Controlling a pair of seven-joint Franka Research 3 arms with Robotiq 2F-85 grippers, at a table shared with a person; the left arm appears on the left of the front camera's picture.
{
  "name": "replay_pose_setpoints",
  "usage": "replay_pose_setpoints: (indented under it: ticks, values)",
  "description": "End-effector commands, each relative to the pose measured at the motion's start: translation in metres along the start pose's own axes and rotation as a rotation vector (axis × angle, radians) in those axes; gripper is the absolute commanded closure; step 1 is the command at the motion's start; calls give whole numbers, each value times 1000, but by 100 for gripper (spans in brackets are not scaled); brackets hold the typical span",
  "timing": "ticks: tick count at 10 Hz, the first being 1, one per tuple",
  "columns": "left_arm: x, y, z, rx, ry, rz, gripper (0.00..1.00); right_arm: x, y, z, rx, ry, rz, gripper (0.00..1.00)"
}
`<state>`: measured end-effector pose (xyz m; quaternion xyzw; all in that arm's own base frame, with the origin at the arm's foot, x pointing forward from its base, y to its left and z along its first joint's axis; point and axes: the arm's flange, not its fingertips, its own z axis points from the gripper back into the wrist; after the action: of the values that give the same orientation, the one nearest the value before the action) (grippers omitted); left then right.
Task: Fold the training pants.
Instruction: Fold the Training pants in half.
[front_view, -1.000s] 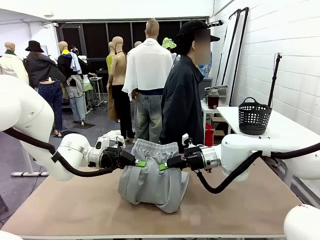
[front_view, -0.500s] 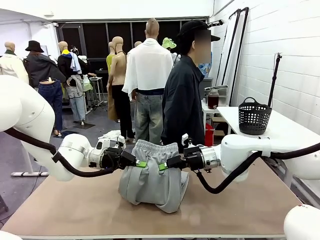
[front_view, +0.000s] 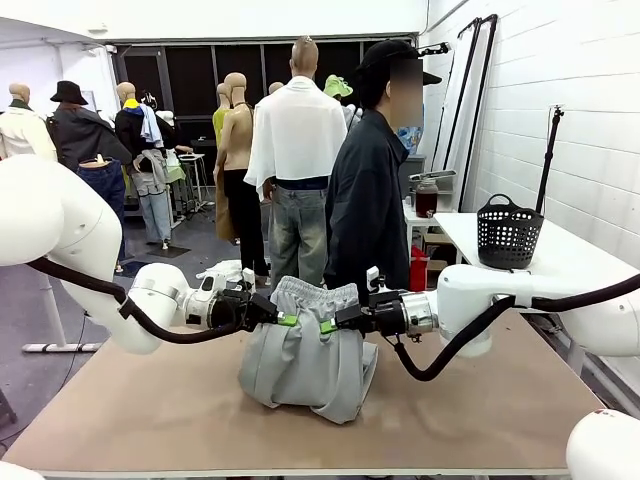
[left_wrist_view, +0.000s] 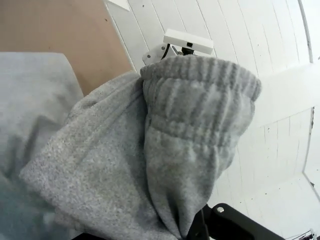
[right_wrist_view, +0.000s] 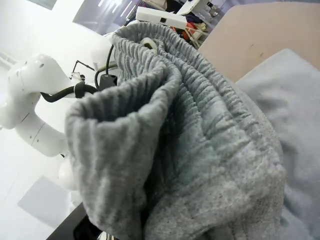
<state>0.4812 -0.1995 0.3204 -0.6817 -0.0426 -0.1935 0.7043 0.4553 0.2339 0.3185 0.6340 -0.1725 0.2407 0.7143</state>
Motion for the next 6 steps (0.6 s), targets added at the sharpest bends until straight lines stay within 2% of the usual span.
replay_pose_setpoints:
  ticks: [1,4,6]
  values:
    - [15,8,9,17,-35,67,100,2,-11,1,-12,7,-53,100]
    - [20,36,15,62,-59,142,100,0,-29,4,-40,13,-113,100]
    - [17,37,16,37,-50,124,100,2,-25,5,-48,27,-97,100]
